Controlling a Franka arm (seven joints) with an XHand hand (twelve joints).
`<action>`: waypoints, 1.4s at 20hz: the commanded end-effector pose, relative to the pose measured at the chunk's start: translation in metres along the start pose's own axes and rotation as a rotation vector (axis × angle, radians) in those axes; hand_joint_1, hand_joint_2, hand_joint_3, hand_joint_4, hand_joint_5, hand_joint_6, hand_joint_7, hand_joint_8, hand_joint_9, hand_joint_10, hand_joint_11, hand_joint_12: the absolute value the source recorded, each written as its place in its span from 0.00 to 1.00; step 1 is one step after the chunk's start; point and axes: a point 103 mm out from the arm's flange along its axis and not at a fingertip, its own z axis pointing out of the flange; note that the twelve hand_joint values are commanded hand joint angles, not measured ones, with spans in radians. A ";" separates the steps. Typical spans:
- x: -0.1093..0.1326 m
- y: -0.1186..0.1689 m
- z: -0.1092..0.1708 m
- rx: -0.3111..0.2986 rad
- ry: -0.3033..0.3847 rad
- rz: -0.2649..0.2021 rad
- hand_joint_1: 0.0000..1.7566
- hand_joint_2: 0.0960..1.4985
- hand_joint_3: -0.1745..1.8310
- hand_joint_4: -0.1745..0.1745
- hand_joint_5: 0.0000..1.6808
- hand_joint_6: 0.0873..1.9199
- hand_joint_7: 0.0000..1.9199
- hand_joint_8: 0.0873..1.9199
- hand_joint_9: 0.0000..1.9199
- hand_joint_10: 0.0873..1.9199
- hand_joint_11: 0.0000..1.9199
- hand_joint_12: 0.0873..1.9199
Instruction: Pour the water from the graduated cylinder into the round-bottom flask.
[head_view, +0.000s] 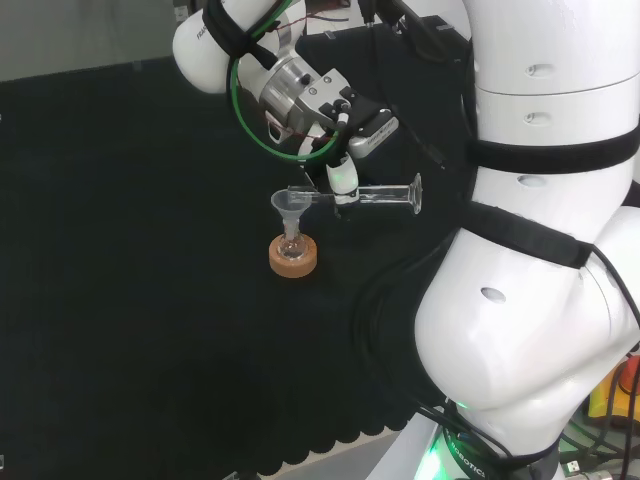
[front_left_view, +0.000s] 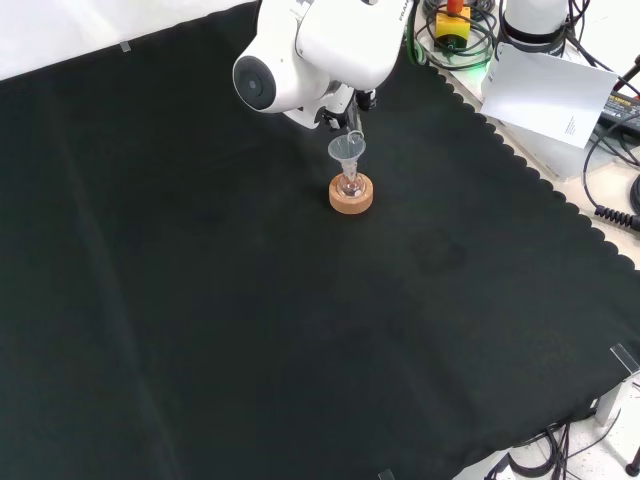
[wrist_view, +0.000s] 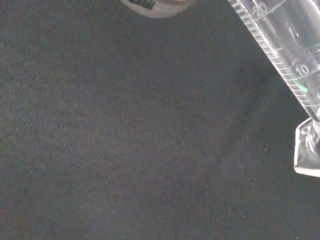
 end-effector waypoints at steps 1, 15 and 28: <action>-0.003 -0.002 -0.002 0.011 -0.010 0.011 0.73 0.68 0.09 0.00 0.66 0.39 0.60 0.37 0.80 0.00 0.68 0.33; -0.007 -0.005 -0.006 0.041 -0.027 0.039 0.73 0.68 0.09 0.00 0.66 0.39 0.60 0.37 0.80 0.00 0.68 0.33; 0.001 -0.004 -0.011 0.058 -0.032 0.051 0.73 0.68 0.09 0.00 0.66 0.39 0.60 0.37 0.80 0.00 0.68 0.33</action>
